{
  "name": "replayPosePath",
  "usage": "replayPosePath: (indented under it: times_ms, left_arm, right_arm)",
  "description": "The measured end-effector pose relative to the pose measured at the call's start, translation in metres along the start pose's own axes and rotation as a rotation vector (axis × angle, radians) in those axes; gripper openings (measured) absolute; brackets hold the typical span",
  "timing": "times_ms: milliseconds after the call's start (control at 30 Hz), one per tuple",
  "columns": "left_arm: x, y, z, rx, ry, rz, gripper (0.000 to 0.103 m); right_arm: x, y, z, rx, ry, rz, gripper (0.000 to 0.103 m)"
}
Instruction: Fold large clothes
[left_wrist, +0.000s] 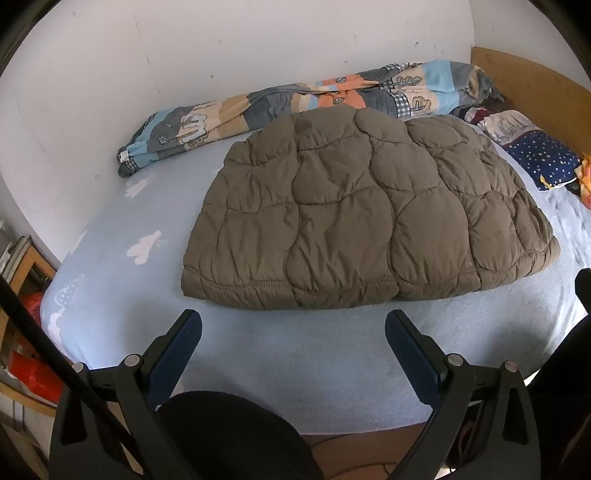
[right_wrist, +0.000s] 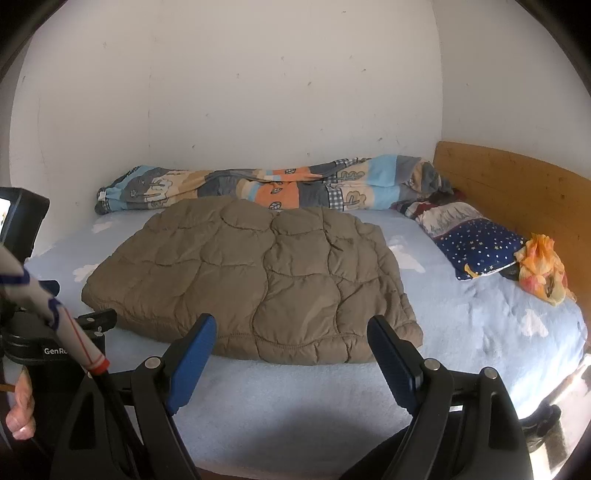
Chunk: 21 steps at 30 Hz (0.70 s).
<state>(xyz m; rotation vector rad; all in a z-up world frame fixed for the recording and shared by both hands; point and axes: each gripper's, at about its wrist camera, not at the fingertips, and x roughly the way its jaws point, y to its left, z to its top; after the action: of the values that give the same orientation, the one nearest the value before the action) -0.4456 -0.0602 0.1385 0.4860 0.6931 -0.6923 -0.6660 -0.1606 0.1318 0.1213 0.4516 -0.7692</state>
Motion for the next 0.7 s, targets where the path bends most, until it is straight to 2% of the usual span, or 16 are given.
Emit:
replayPosePath:
  times_ms: [700]
  left_arm:
    - [-0.0027,-0.0007,-0.0004,0.003,-0.015,0.007,0.099]
  right_arm:
    - [0.0017,-0.0011,-0.0020,-0.018,0.004,0.002,0.087]
